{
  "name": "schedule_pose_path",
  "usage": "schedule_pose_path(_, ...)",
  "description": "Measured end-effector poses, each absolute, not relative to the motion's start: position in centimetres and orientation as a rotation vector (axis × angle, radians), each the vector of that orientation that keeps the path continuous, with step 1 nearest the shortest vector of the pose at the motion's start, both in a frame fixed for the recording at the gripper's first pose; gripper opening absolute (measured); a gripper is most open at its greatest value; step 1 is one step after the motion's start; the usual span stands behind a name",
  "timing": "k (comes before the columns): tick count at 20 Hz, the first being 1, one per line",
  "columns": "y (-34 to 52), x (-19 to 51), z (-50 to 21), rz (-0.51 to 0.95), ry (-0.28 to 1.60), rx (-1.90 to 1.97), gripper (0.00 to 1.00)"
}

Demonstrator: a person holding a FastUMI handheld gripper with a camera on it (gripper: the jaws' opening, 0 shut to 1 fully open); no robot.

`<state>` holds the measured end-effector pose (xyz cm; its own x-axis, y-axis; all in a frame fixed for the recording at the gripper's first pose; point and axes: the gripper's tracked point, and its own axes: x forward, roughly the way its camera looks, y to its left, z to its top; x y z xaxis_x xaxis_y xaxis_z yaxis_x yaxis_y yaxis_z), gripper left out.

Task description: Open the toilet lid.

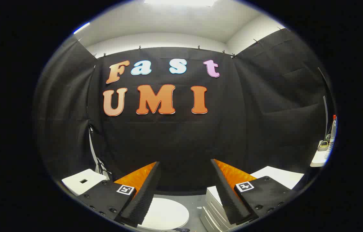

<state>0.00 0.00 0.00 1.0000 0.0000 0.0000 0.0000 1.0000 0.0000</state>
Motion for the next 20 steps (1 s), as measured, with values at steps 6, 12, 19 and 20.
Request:
schedule_pose_path(6, 0.0, 0.5, -0.4, -0.036, 0.014, -0.003, 0.98)
schedule_pose_path(12, 0.6, 1.1, -1.0, -0.072, 0.014, -0.004, 0.98)
schedule_pose_path(19, 2.2, 2.0, -1.2, -0.065, -0.001, 0.023, 0.98)
schedule_pose_path(20, 2.5, 2.0, -1.4, -0.061, 0.0, 0.021, 0.98)
